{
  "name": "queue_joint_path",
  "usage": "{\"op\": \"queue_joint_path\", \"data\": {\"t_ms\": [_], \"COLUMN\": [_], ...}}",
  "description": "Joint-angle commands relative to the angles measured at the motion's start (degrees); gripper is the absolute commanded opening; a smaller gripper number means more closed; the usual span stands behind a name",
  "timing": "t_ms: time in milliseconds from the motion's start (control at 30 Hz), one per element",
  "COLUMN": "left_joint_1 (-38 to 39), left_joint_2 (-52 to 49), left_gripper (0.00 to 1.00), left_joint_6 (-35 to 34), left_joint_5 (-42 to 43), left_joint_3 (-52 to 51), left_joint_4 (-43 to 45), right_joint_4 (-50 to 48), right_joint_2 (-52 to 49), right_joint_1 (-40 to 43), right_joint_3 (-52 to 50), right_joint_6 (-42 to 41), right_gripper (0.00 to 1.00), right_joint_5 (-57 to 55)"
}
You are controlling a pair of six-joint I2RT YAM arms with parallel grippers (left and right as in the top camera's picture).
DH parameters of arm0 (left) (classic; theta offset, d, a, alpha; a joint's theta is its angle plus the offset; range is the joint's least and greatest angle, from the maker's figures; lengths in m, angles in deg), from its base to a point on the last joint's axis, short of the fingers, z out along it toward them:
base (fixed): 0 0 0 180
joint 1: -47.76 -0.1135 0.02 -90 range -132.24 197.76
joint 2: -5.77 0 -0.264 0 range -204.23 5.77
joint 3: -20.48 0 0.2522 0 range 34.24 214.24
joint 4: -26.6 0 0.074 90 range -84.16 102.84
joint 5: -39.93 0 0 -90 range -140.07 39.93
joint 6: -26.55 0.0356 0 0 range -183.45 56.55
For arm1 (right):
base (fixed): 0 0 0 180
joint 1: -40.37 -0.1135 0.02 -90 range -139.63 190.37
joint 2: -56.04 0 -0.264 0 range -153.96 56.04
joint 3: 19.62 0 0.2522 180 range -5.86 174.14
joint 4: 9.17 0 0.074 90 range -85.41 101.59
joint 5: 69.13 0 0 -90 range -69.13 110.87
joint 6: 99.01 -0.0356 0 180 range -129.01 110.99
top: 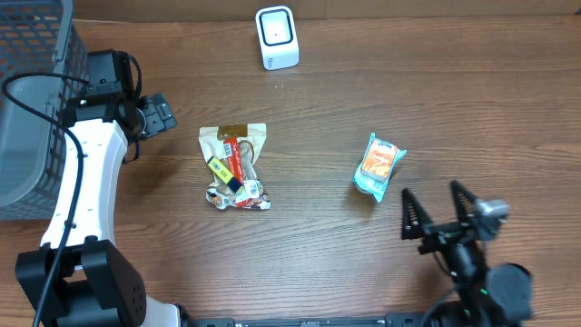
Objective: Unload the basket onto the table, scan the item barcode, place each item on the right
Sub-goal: 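Move the right gripper over the Kleenex pack on the green wipes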
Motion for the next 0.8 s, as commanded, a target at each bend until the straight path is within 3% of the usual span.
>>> {"op": "queue_joint_path", "data": {"t_ms": [0,400,667,700,767], "left_joint_1": [0.0,0.0,0.0,0.0,0.0], "left_joint_2": [0.9,0.9,0.9,0.9,0.9], "left_gripper": [1.0,1.0,1.0,1.0,1.0], "left_joint_6": [1.1,1.1,1.1,1.1,1.1], "left_joint_5": [0.2,0.3,0.3,0.3,0.2], "left_joint_3": [0.8,0.8,0.8,0.8,0.8], "left_joint_4": [0.1,0.1,0.1,0.1,0.1], "right_joint_4": [3.7,39.5,39.4,39.3,39.7], "right_joint_2": [-5.1,-41.7,-56.0,-57.3,-60.3], "right_joint_1": [0.1,0.1,0.1,0.1,0.1], "right_joint_3": [10.1,53.7,59.0,59.0,58.9], "right_joint_6": [-0.4,-5.2,-5.7,-5.7,-7.5], "right_gripper": [1.0,1.0,1.0,0.96,0.73], "right_joint_5": [-3.5,-2.1,18.9,20.4,19.4]}}
